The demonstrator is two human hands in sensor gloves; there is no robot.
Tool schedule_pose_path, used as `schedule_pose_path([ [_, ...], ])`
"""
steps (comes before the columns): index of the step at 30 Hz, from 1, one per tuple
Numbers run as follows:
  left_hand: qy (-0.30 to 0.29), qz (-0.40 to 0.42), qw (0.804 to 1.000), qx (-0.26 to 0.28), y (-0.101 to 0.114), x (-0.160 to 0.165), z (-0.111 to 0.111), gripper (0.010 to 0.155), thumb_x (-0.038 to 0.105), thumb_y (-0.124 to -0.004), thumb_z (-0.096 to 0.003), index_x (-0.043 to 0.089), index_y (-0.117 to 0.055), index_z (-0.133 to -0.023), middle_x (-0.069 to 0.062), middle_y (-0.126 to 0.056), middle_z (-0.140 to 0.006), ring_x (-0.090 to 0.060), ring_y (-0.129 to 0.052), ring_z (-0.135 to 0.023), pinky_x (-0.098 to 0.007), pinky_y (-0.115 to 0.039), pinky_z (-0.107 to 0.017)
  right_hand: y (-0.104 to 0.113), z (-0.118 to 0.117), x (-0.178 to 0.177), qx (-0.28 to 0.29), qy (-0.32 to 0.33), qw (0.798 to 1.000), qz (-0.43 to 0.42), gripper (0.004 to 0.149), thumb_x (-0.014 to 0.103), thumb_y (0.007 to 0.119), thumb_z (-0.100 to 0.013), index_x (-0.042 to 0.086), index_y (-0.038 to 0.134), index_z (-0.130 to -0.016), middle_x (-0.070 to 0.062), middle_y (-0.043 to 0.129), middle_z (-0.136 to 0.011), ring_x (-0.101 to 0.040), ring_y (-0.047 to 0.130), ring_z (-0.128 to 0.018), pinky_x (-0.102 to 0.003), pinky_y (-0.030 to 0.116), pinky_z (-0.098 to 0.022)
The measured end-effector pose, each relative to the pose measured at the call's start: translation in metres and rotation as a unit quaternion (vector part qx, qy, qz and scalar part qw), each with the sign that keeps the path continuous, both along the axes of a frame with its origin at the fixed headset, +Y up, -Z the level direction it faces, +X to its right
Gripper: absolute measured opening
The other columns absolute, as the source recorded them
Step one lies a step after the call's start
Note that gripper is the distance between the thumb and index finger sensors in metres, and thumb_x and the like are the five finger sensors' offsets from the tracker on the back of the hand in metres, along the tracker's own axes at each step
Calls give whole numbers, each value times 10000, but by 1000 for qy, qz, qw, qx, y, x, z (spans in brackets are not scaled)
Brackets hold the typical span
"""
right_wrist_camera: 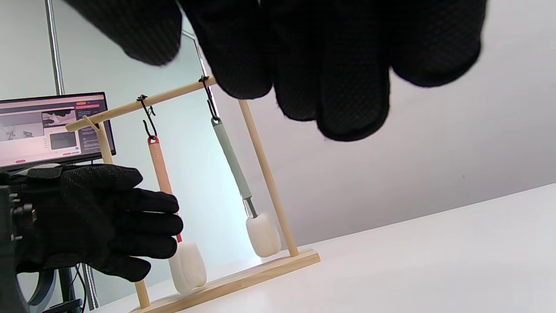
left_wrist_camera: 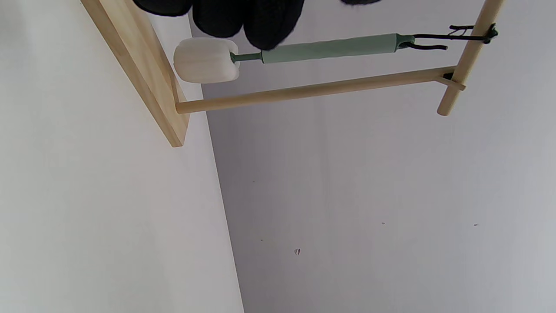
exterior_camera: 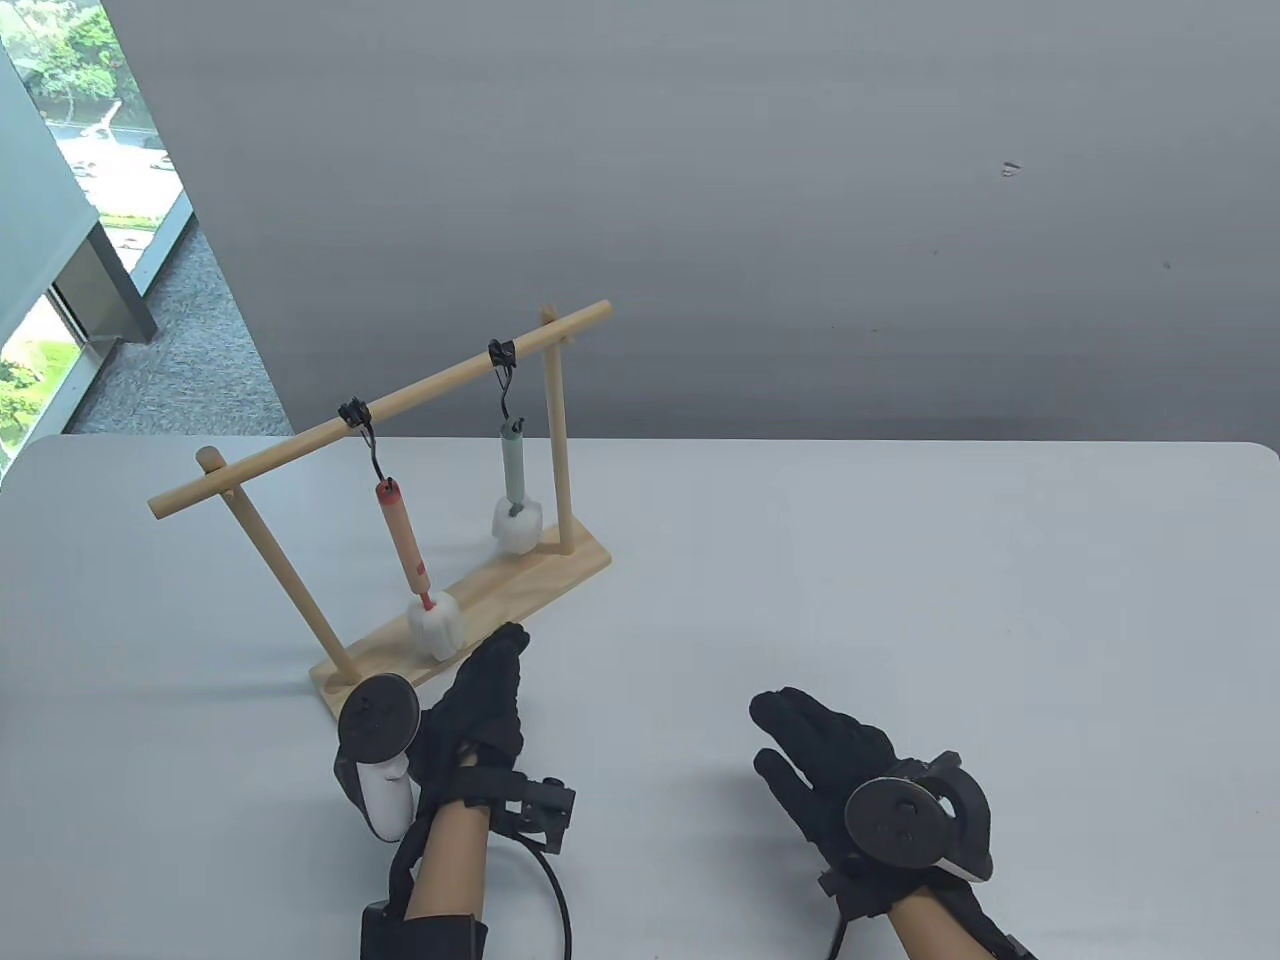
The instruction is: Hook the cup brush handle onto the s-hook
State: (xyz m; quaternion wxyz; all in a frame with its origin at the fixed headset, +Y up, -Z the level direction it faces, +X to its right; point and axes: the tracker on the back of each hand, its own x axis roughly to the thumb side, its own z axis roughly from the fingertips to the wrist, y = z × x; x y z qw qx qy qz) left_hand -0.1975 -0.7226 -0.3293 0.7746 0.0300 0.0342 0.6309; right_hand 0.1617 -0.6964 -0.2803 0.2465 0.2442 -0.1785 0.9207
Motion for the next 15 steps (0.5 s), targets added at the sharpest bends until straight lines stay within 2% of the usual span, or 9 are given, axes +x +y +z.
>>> schedule_pose_path([
  [4,-10,-80,996,30,4,17,10,600,469,-575,-517,124,-684,-994,-236,-616,-1069,-547,-587,-974,-719,-367,-661,0,-1,5,-12,-17,1000,-6,580,430,642,-515,82,719,-972,-259,785,-910,-442,918,-688,-588,688,-500],
  [9,-57,-179,980,67,10,43,25,605,467,-583,-512,119,-685,-996,-240,-616,-1069,-551,-591,-971,-712,-386,-666,-1,-1,13,-35,-42,998,-11,590,432,640,-518,69,711,-978,-273,772,-916,-464,896,-710,-604,669,-511],
  [11,-71,-228,968,78,10,55,32,611,470,-589,-508,117,-682,-998,-242,-610,-1072,-555,-584,-973,-713,-383,-666,-1,-2,15,-42,-52,998,-6,596,433,639,-519,65,703,-984,-281,755,-927,-480,874,-731,-616,652,-522],
  [15,-114,-341,929,92,9,79,42,631,489,-590,-505,131,-642,-1022,-245,-566,-1092,-557,-551,-989,-712,-378,-669,-4,-3,14,-57,-61,996,22,612,436,639,-521,61,675,-1004,-302,705,-960,-515,823,-777,-641,618,-541],
])
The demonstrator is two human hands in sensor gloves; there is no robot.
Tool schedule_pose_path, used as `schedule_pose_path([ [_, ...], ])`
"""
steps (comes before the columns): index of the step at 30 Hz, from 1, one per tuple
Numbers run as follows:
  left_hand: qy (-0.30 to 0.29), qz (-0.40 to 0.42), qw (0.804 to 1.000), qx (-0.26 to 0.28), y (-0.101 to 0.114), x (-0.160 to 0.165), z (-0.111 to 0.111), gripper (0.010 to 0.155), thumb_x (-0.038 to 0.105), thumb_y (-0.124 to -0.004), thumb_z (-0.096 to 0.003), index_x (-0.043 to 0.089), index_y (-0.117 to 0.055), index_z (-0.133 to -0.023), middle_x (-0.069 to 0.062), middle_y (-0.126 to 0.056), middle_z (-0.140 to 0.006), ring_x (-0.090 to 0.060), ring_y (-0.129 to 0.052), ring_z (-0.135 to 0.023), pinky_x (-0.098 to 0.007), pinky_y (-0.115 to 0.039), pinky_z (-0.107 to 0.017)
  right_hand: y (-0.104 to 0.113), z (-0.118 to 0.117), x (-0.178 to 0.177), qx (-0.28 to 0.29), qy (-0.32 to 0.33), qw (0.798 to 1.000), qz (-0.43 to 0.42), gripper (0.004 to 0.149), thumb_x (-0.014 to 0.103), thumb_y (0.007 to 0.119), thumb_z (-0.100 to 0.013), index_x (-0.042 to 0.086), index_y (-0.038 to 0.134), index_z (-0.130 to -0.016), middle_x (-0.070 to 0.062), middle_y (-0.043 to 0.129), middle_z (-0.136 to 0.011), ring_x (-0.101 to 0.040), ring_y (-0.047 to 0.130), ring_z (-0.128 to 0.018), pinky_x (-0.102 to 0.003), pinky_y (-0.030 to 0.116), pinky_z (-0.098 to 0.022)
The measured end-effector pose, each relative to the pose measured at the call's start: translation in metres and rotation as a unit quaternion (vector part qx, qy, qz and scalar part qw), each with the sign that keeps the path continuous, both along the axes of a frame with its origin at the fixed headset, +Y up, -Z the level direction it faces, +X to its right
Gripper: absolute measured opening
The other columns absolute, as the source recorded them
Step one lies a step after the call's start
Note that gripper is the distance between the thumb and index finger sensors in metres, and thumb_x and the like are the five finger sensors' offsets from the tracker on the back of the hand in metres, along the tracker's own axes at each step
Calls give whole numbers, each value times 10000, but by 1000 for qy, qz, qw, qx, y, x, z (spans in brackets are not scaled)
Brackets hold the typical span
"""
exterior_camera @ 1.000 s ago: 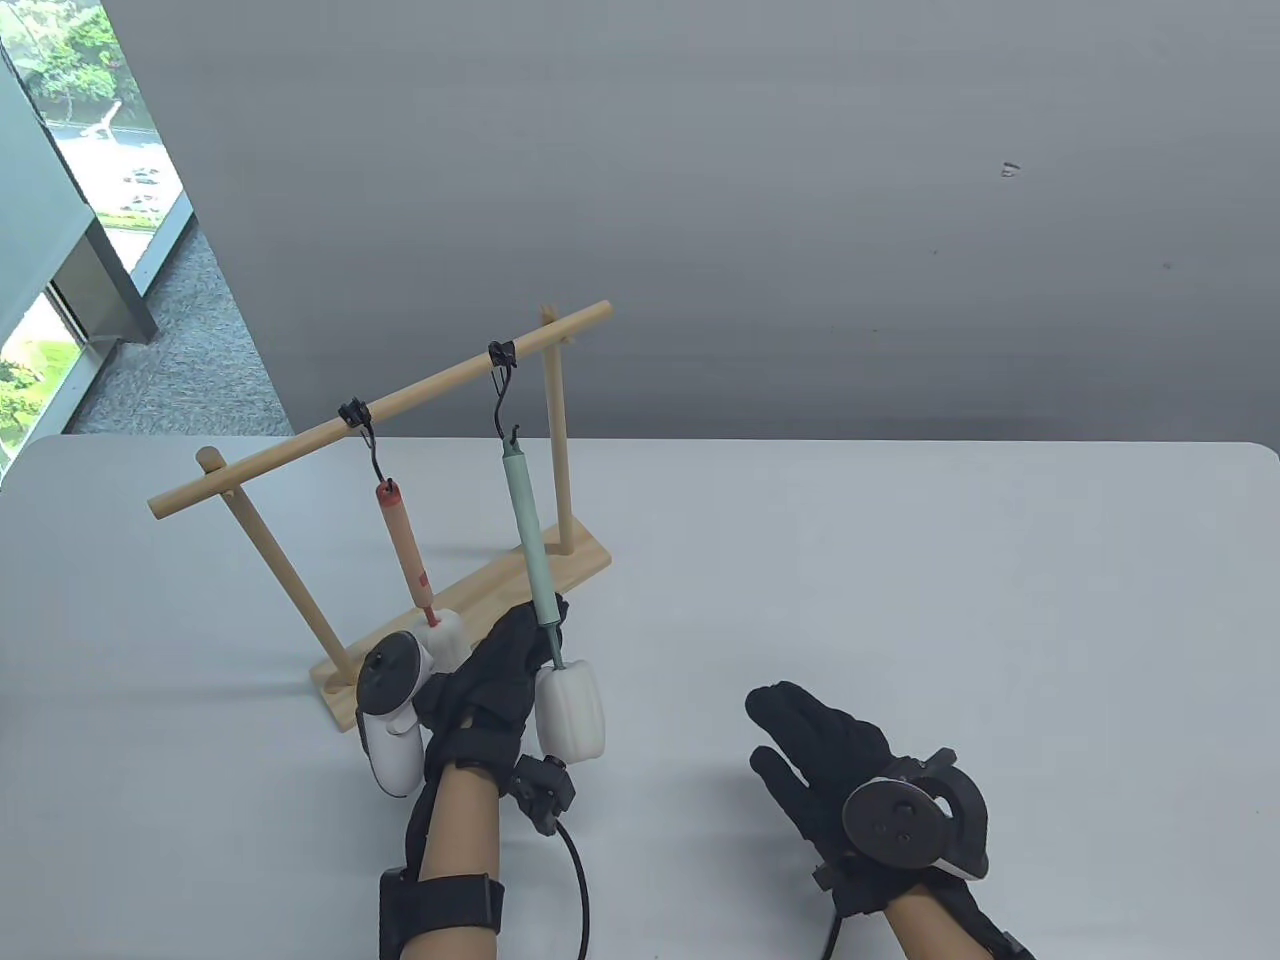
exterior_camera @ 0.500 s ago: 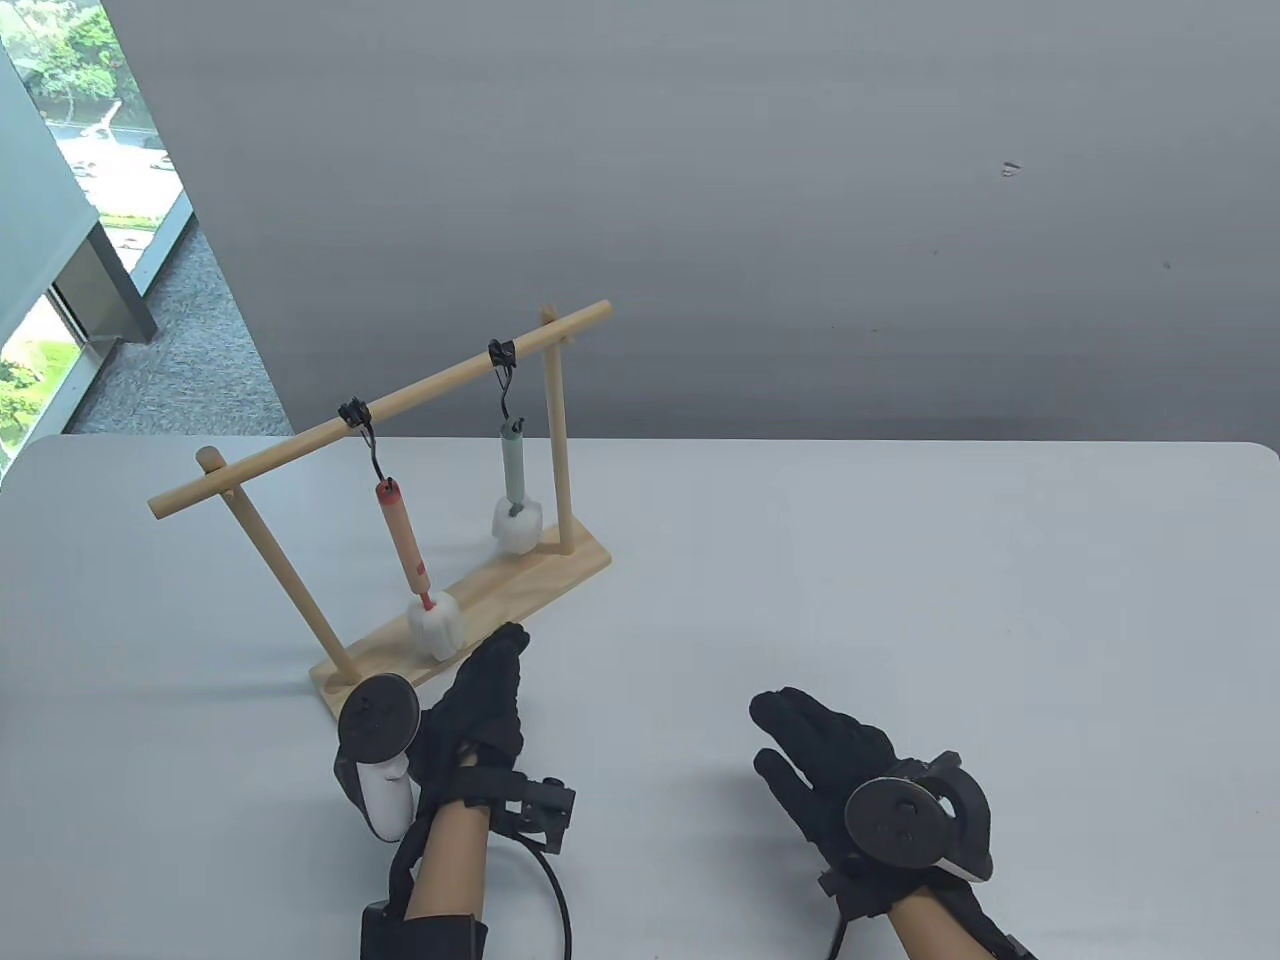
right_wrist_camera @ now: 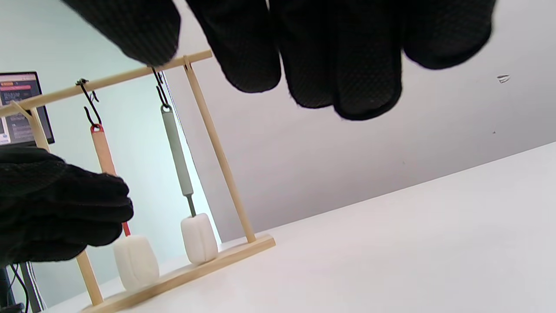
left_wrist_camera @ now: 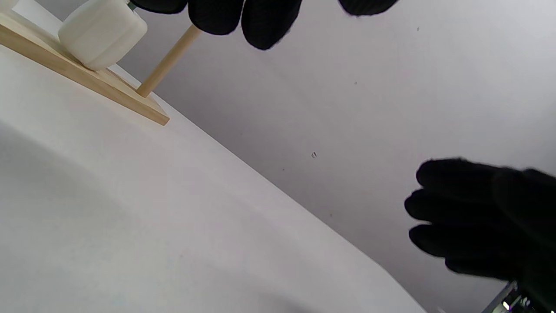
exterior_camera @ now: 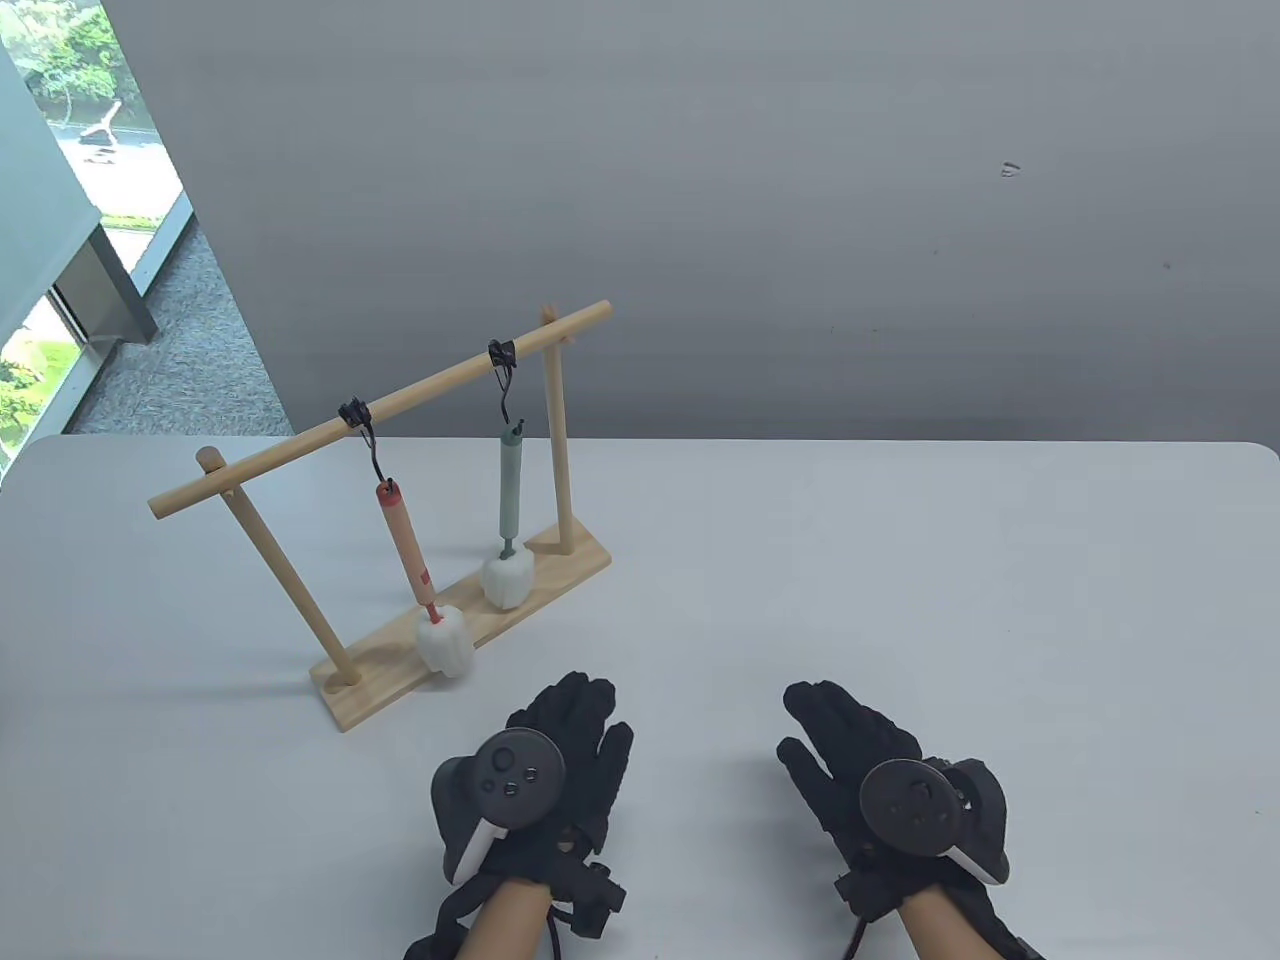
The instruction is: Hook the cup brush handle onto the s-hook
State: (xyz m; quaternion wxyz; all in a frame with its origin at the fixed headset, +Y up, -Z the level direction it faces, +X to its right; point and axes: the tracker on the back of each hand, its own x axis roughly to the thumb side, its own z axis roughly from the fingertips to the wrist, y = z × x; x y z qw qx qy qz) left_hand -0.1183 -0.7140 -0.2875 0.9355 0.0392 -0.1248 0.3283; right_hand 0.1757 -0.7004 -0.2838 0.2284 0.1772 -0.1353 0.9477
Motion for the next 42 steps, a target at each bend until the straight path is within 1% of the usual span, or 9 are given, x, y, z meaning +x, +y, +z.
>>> schedule_pose_path([
  [4,-43,-120,992,-20,-6,23,10,665,529,-576,-505,178,-547,-1070,-251,-432,-1140,-566,-431,-1030,-720,-328,-677,-4,-2,-5,-19,2,999,45,635,443,638,-522,69,630,-1035,-315,627,-1011,-547,748,-843,-671,564,-570],
  [8,-59,-187,980,-29,-10,35,15,725,570,-557,-502,207,-391,-1108,-246,-278,-1163,-562,-303,-1055,-725,-279,-684,-9,-3,-11,-49,-2,994,96,689,475,631,-524,104,503,-1090,-323,439,-1089,-590,546,-959,-716,453,-611],
  [12,-56,-226,972,-28,-16,36,16,777,610,-538,-490,234,-264,-1112,-231,-157,-1163,-550,-209,-1066,-728,-238,-689,-14,-5,-15,-84,-5,988,129,745,524,611,-524,154,351,-1117,-293,228,-1124,-587,318,-1028,-758,316,-630],
  [18,-42,-245,968,-35,-21,26,12,815,652,-510,-476,261,-152,-1096,-214,-29,-1142,-537,-89,-1060,-732,-182,-685,-17,-7,-18,-89,1,986,140,779,557,597,-518,177,272,-1116,-267,113,-1120,-560,165,-1041,-772,205,-629],
  [25,-37,-270,961,-47,-27,24,10,824,667,-498,-471,266,-136,-1093,-211,7,-1131,-533,-61,-1055,-730,-181,-688,-19,-6,-20,-86,4,984,154,799,577,590,-513,188,235,-1114,-251,67,-1117,-533,77,-1038,-773,133,-618],
  [31,-36,-280,959,-34,-27,25,12,833,676,-492,-465,272,-114,-1087,-204,36,-1122,-530,-14,-1046,-733,-150,-681,-21,-6,-24,-84,14,982,168,805,584,587,-510,196,222,-1113,-243,45,-1114,-523,51,-1039,-772,95,-611],
  [34,-41,-290,955,-36,-27,25,13,839,687,-481,-459,275,-103,-1085,-201,40,-1119,-526,-5,-1046,-732,-159,-685,-22,-5,-26,-83,26,981,172,806,586,585,-508,201,215,-1111,-241,38,-1113,-520,44,-1039,-771,90,-612],
  [37,-47,-292,955,-29,-27,26,14,842,699,-464,-453,280,-100,-1086,-199,40,-1120,-526,-1,-1046,-734,-156,-685,-23,-5,-28,-74,65,982,163,790,570,591,-510,207,224,-1108,-233,38,-1112,-510,45,-1041,-767,96,-618],
  [42,-52,-297,953,-27,-28,28,14,841,702,-457,-450,281,-99,-1085,-198,68,-1119,-523,0,-1047,-734,-148,-682,-23,-5,-29,-71,67,981,165,782,561,594,-511,208,230,-1107,-234,44,-1112,-511,54,-1042,-767,100,-620],
])
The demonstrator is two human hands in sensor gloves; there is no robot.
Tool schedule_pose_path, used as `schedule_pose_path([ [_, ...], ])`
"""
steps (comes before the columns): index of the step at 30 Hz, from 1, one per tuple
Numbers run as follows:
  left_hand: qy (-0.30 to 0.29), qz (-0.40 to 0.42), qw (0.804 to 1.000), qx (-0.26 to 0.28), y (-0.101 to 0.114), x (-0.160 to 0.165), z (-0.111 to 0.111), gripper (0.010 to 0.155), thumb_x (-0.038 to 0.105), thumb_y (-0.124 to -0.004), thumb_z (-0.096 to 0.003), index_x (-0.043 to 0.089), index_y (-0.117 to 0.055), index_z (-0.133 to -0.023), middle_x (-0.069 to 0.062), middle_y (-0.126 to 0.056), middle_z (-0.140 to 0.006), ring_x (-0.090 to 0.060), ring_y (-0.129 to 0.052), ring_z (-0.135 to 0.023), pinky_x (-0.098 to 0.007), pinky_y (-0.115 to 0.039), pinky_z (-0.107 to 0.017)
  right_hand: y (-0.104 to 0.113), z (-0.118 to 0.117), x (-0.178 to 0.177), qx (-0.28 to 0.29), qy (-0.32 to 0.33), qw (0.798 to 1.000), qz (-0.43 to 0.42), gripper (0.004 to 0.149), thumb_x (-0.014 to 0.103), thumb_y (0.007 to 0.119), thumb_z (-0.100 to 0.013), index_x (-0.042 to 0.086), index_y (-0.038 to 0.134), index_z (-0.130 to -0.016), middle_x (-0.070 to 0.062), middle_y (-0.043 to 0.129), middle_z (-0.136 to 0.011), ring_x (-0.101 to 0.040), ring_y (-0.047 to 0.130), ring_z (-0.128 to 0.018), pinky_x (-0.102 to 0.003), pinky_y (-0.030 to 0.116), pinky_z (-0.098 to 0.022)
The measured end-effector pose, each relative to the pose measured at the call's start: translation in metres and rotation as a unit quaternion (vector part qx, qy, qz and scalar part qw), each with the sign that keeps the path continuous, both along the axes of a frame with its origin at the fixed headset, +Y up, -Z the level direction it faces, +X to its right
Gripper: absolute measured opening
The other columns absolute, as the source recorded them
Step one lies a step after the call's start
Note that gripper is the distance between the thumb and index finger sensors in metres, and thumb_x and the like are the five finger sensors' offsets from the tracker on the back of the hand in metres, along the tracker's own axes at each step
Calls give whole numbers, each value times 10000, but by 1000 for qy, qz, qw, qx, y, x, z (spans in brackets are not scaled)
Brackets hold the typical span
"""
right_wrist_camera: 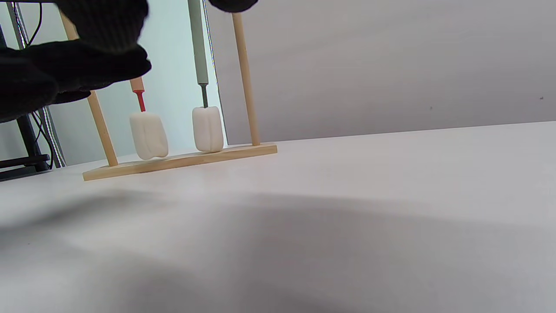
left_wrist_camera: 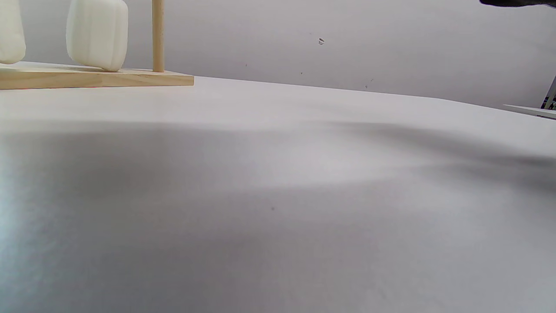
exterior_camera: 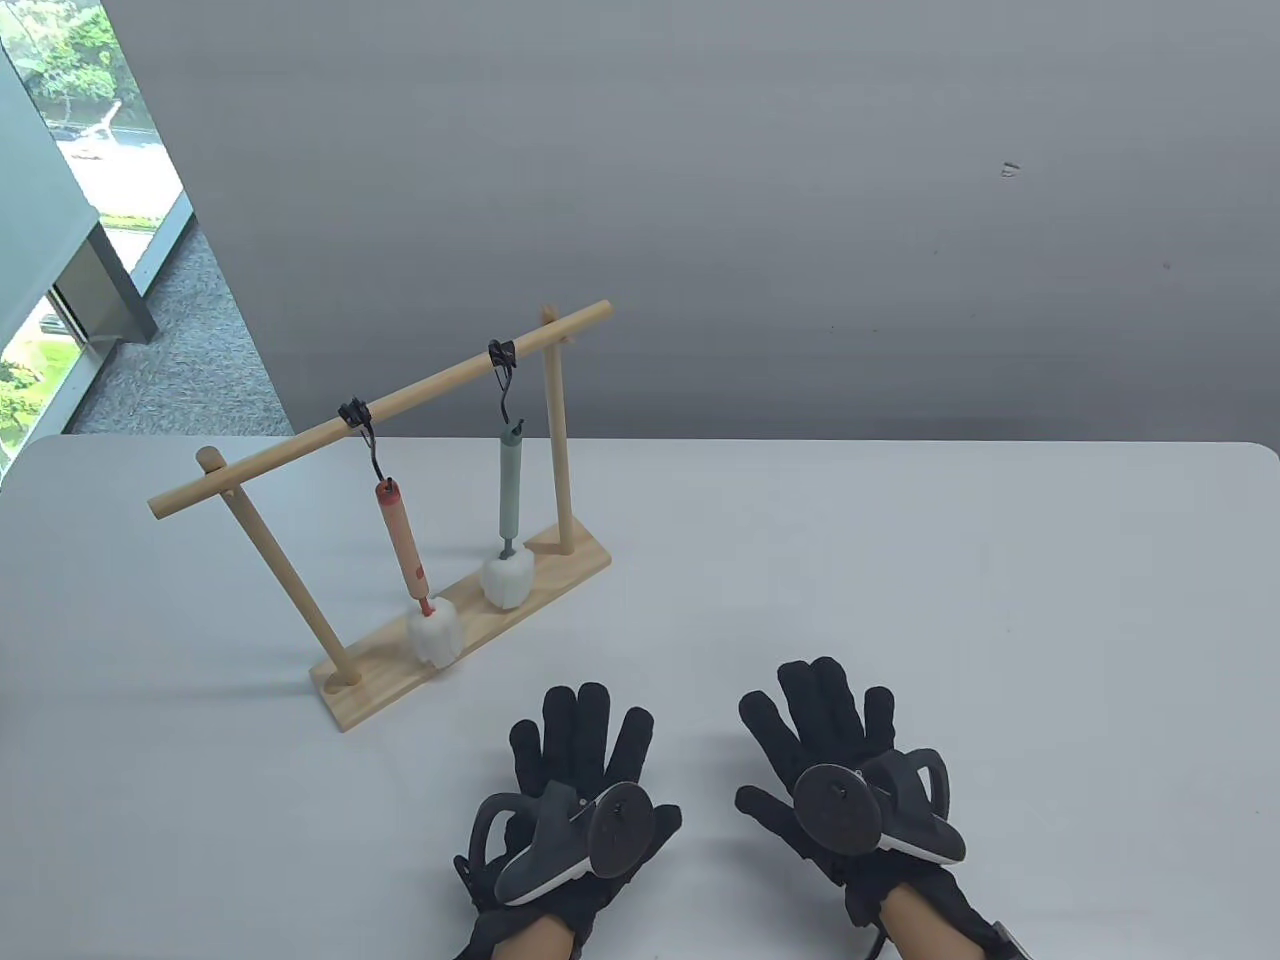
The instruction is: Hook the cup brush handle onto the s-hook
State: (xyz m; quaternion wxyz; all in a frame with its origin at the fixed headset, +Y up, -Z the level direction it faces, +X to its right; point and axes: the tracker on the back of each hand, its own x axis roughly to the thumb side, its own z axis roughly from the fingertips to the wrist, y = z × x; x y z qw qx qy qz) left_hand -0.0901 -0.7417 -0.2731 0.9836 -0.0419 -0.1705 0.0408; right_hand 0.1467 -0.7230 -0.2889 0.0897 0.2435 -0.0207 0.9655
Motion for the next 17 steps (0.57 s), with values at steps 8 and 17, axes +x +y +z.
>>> schedule_pose_path([
  [8,3,-3,1000,-3,0,-1,1,840,699,-459,-452,275,-103,-1085,-202,38,-1120,-525,-8,-1045,-734,-149,-679,0,0,0,0,-1,1000,-2,775,553,594,-514,203,240,-1108,-240,56,-1111,-516,70,-1043,-771,108,-617],
  [17,4,-6,1000,-6,0,-1,1,840,698,-458,-453,273,-105,-1085,-205,34,-1122,-527,-15,-1046,-733,-154,-678,0,0,0,-1,-2,1000,-1,769,547,595,-515,197,251,-1108,-247,71,-1110,-523,111,-1042,-773,122,-614],
])
